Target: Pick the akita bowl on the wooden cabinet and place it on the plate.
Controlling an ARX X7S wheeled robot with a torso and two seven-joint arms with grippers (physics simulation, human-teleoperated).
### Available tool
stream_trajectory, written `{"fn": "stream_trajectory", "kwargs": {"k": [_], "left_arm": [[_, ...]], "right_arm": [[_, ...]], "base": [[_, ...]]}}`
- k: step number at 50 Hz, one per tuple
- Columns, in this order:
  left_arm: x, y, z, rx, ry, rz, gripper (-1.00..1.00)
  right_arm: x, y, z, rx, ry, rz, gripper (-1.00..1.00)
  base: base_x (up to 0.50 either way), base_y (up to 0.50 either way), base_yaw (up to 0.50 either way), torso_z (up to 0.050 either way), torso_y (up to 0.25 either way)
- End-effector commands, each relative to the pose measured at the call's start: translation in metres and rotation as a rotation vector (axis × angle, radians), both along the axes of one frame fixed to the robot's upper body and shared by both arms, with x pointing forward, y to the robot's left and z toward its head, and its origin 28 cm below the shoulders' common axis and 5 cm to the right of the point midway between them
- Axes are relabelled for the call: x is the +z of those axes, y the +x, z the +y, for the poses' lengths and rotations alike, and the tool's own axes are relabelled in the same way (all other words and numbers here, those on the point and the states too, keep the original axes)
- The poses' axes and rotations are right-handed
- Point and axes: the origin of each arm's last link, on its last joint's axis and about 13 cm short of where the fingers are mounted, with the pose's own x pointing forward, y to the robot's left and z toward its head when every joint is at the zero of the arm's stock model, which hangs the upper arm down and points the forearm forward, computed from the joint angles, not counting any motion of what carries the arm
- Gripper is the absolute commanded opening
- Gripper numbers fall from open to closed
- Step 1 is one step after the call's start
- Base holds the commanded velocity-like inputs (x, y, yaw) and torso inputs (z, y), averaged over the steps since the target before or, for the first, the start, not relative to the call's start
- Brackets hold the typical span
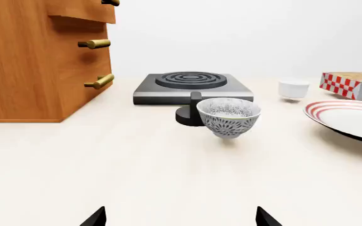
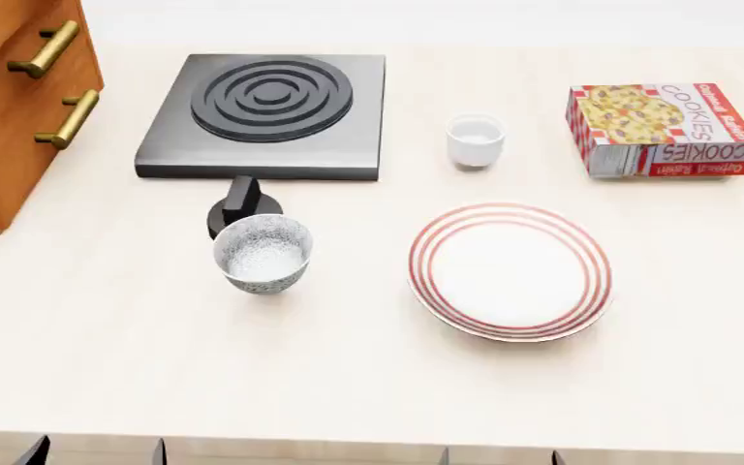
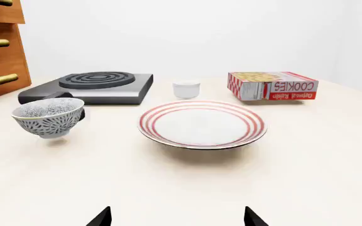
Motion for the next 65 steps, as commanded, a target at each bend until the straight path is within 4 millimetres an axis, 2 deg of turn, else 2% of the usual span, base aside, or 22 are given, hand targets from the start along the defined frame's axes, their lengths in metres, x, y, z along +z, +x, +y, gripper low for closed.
{"fn": "stream_trajectory", "kwargs": {"k": [1,31,65], "left_arm": [[-0.0001,0.0003,0.0002,0.002,0.0,0.002,1.0],[0.0014,-0.0001,-0.0007,0.008,-0.006,0.012,1.0],[0.0004,0.0001,-0.0002,0.006,-0.021,0.019,1.0]], "right_arm": [[-0.0003,-0.0002,0.0007,0.0,-0.006,-0.001,1.0],[0.0015,0.0019,-0.001,-0.003,0.024,-0.002,1.0],[0.001,0.0017,-0.0003,-0.005,0.024,-0.005,1.0]], "base": [[0.0,0.0,0.0,0.0,0.0],[0.0,0.0,0.0,0.001,0.0],[0.0,0.0,0.0,0.05,0.032]]}}
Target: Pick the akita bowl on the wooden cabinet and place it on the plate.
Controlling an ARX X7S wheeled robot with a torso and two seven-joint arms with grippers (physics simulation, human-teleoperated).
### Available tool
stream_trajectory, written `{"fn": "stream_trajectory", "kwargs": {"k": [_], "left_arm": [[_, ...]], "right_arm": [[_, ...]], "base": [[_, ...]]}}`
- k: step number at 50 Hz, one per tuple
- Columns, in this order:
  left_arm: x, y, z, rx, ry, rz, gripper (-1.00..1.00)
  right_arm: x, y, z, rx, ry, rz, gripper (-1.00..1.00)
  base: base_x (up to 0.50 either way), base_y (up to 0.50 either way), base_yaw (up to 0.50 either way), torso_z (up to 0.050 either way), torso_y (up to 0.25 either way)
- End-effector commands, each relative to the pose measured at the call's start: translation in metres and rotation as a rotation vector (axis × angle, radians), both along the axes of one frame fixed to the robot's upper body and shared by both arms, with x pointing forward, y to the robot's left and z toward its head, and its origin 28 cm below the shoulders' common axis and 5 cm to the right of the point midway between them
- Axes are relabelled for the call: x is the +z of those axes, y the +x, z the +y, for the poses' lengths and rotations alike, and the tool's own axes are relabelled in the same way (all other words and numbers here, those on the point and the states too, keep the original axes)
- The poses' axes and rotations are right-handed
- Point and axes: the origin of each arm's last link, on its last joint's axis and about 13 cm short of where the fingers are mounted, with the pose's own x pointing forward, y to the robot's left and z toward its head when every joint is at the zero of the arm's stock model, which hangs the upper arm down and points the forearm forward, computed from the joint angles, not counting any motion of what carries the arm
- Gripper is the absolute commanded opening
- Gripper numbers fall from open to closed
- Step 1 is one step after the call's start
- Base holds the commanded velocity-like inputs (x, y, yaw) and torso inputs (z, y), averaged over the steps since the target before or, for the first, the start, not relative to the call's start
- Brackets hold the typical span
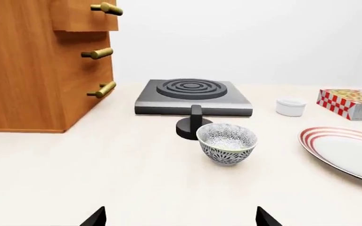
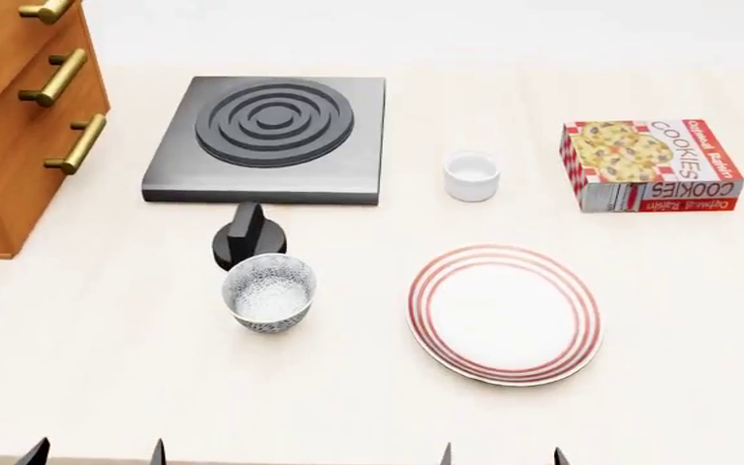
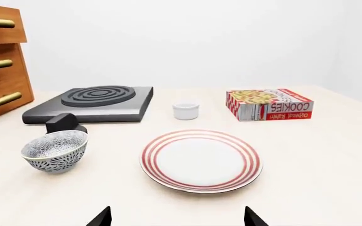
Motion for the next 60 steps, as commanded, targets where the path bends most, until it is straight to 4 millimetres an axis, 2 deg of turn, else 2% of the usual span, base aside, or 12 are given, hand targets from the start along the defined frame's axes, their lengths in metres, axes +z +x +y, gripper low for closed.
{"fn": "stream_trajectory", "kwargs": {"k": [1,5,6,11,13,15,22,60], "left_arm": [[-0.0004,0.0001,-0.0001,0.001,0.003,0.001,1.0],[-0.0003,-0.0001,0.0,0.003,0.001,-0.001,1.0],[-0.0005,0.0002,-0.0001,0.016,0.009,-0.003,1.0],[-0.0006,0.0001,-0.0001,0.016,0.009,-0.003,1.0],[-0.0006,0.0001,0.0,0.016,0.008,-0.003,1.0],[-0.0006,0.0001,-0.0001,0.016,0.009,-0.003,1.0],[-0.0006,0.0002,0.0,0.017,0.008,-0.003,1.0],[-0.0005,0.0007,-0.0002,0.018,0.01,-0.001,1.0]], "right_arm": [[-0.0002,0.0,0.0001,-0.002,0.003,0.0,1.0],[-0.0001,0.0001,0.0,-0.003,0.003,0.0,1.0],[0.0003,-0.0005,0.001,-0.015,-0.042,0.012,1.0],[0.001,-0.0005,0.0009,-0.019,-0.035,0.004,1.0],[0.0023,-0.0007,-0.0013,-0.033,0.018,-0.003,1.0],[0.0004,-0.0005,0.0007,-0.018,-0.041,0.003,1.0],[0.0002,-0.0001,0.0006,-0.02,-0.043,0.006,1.0],[0.0,-0.0002,0.0005,-0.02,-0.044,0.011,1.0]], "base": [[0.0,0.0,0.0,0.05,0.031],[0.0,0.0,0.0,0.05,0.033],[0.0,0.44,0.0,0.0,0.0],[0.0,0.44,0.0,0.0,0.0],[0.0,0.1,0.0,0.0,0.0],[0.0,0.0,0.0,0.0,0.0],[0.0,0.08,0.0,0.0,0.0],[0.0,0.5,0.0,0.0,0.0]]}}
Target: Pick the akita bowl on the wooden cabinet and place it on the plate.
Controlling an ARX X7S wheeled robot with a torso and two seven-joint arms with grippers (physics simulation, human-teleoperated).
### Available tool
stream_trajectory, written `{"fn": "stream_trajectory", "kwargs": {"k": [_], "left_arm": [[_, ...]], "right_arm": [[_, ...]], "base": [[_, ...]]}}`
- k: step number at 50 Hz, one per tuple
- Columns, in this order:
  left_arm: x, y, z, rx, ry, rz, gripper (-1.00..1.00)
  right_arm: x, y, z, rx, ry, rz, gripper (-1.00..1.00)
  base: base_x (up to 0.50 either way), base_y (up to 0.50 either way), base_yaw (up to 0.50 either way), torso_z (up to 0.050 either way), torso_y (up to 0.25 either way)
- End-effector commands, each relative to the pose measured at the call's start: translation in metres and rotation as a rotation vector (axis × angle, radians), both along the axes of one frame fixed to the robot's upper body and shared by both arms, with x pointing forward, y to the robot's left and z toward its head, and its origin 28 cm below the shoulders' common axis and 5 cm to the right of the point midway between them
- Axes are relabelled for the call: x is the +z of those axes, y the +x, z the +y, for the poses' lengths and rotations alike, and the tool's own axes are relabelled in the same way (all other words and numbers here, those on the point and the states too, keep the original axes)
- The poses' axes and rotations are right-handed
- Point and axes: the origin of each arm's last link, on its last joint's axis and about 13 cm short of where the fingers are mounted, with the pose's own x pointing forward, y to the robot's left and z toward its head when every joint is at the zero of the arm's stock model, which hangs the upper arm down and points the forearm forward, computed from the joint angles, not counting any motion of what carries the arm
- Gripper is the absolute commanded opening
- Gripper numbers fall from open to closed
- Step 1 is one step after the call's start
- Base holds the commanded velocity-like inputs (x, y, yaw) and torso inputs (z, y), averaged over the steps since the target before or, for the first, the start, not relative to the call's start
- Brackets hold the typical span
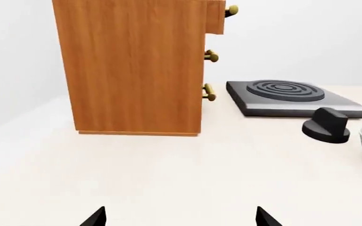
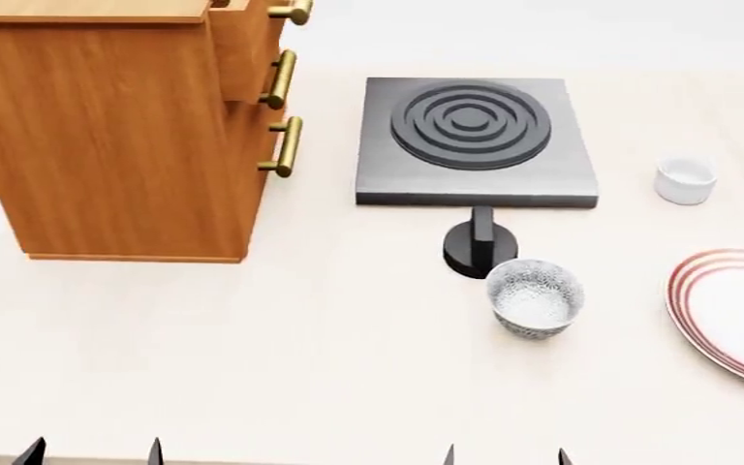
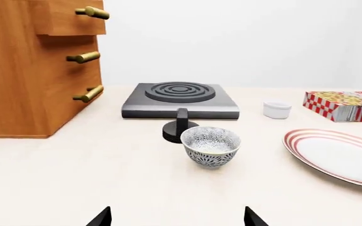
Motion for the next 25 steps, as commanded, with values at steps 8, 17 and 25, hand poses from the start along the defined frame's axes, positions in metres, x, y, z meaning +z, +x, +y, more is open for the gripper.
{"fn": "stream_trajectory", "kwargs": {"k": [8,17,25], "left_arm": [[0.0005,-0.001,-0.0006,0.001,0.001,0.0,1.0],[0.0007,-0.001,-0.0006,0.001,0.0,0.0,1.0],[0.0005,-0.0009,-0.0004,0.001,0.001,0.0,1.0]], "right_arm": [[0.0,0.0002,0.0001,0.002,0.01,0.004,1.0],[0.0,0.0003,-0.0002,0.001,0.014,0.003,1.0],[0.0,0.0002,0.0002,0.003,0.004,0.002,1.0]], "base": [[0.0,0.16,0.0,0.0,0.0],[0.0,0.0,0.0,0.0,0.0],[0.0,0.0,0.0,0.0,0.0]]}}
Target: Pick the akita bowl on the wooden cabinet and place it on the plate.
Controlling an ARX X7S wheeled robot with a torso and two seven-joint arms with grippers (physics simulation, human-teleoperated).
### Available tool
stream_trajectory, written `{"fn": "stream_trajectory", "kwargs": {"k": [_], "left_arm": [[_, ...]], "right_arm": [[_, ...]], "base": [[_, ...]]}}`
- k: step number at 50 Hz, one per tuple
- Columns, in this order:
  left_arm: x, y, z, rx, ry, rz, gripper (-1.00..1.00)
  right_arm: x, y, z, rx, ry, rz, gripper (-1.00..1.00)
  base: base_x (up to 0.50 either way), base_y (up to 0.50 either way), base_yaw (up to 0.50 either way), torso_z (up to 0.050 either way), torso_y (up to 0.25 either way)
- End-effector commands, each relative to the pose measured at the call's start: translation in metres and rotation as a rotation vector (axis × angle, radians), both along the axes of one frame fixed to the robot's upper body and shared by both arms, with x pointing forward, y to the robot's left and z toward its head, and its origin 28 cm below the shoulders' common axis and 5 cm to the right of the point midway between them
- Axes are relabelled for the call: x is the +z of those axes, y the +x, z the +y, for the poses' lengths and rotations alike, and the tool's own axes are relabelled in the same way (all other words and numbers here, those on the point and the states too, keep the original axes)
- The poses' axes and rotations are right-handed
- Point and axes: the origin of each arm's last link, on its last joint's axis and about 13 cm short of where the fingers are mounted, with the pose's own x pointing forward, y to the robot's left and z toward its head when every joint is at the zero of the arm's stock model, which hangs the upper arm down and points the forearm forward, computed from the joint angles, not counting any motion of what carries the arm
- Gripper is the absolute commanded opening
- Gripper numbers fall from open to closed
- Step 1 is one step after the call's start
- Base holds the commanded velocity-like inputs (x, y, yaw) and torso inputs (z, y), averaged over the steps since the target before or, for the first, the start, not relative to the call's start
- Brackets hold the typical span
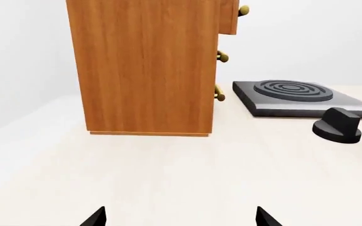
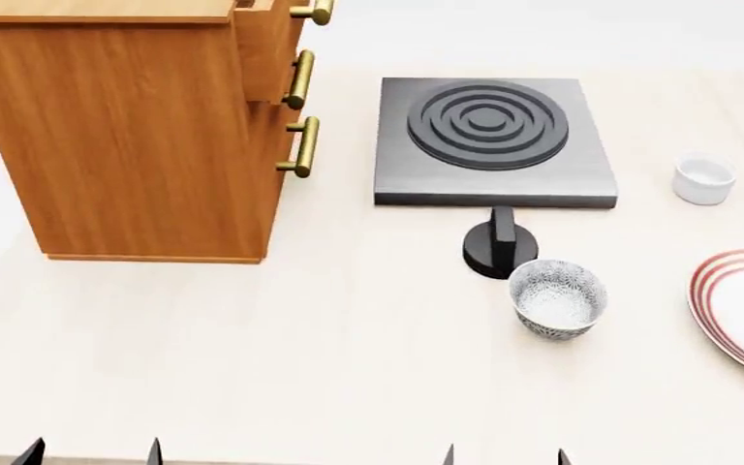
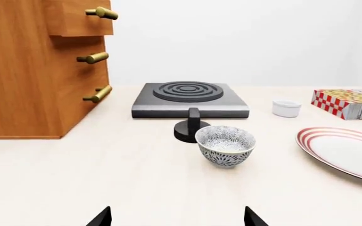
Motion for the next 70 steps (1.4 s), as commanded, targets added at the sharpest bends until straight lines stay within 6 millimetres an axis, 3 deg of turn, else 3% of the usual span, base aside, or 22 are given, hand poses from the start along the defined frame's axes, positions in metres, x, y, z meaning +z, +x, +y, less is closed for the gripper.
{"fn": "stream_trajectory", "kwargs": {"k": [1,20,25,32,34,40,48,49,50,52,56,70], "left_arm": [[0.0,0.0,0.0,0.0,0.0,0.0,1.0],[-0.001,0.002,0.0,0.023,0.023,0.007,1.0],[-0.003,0.004,-0.007,0.078,0.249,0.061,1.0],[0.0,0.008,-0.011,0.1,0.345,0.108,1.0],[0.006,0.011,-0.009,0.117,0.251,0.032,1.0],[0.019,0.011,-0.006,0.066,0.272,-0.01,1.0],[0.035,0.013,-0.009,0.088,0.343,-0.041,1.0],[0.037,0.014,-0.009,0.082,0.344,-0.038,1.0],[0.04,0.016,-0.009,0.094,0.351,-0.051,1.0],[0.045,0.017,-0.01,0.087,0.348,-0.06,1.0],[0.06,0.024,-0.011,0.076,0.344,-0.088,1.0],[0.119,0.042,-0.018,0.035,0.356,-0.202,1.0]], "right_arm": [[0.0,0.0,0.0,0.001,-0.01,0.0,1.0],[0.002,0.0,-0.001,-0.007,0.028,-0.017,1.0],[0.005,0.001,0.0,-0.049,-0.016,-0.015,1.0],[0.025,0.0,-0.001,-0.132,-0.008,-0.051,1.0],[0.031,0.003,-0.001,-0.228,-0.043,-0.021,1.0],[0.048,0.004,0.0,-0.329,-0.112,-0.036,1.0],[0.072,0.001,0.0,-0.218,0.077,-0.126,1.0],[0.073,0.0,-0.001,-0.226,0.075,-0.136,1.0],[0.076,-0.003,0.0,-0.125,0.076,-0.173,1.0],[0.079,-0.003,0.0,-0.174,0.051,-0.196,1.0],[0.086,-0.006,0.002,-0.066,0.038,-0.226,1.0],[0.115,-0.007,0.002,-0.047,0.004,-0.343,1.0]], "base": [[0.0,0.0,0.0,0.0,0.0],[0.0,0.12,0.0,0.0,0.0],[0.0,0.0,0.0,0.0,0.0],[0.0,0.0,0.0,0.0,0.0],[0.0,0.0,0.0,0.0,0.0],[0.0,0.0,0.0,0.0,0.0],[0.0,0.0,0.0,0.0,0.0],[0.0,0.0,0.0,0.0,0.0],[0.0,0.0,0.0,0.0,0.0],[0.0,0.0,0.0,0.0,0.0],[0.0,0.0,0.0,0.0,0.0],[0.0,0.0,0.0,0.0,0.0]]}}
